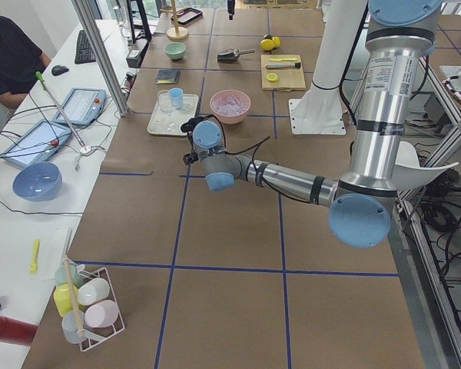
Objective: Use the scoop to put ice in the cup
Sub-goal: 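Grasp the metal scoop handle with the right gripper while the left arm approaches the bowl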
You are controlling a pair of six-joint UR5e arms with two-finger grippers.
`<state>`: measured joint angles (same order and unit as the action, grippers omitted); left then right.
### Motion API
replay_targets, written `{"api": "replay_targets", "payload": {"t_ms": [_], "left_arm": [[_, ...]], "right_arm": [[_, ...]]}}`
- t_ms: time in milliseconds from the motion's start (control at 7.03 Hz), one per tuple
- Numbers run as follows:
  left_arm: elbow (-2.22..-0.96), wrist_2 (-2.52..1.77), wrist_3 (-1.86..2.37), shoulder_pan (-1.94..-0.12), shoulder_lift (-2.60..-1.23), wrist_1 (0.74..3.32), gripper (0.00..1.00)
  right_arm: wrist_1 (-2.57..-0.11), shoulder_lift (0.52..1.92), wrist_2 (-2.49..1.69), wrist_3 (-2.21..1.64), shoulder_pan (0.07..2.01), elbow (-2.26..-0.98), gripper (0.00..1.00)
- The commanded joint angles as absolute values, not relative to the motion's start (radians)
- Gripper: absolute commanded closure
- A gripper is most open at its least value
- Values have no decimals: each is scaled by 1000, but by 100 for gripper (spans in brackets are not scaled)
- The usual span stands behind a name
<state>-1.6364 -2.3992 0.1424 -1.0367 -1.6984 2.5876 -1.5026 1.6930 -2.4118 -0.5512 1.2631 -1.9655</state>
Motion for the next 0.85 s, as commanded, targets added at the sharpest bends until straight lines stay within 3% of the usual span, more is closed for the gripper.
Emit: {"api": "replay_targets", "payload": {"t_ms": [0,284,711], "left_arm": [[-1611,-2381,71,-939,-1767,2612,2],[-1608,-2258,-34,-936,-1770,2634,0],[-1605,-2189,-20,-919,-1809,2622,0]], "right_arm": [[-1446,1706,-2344,-769,1104,-2034,0],[-1278,1735,-2264,-934,961,-2017,0],[-1233,1743,-2223,-977,899,-1971,0]]}}
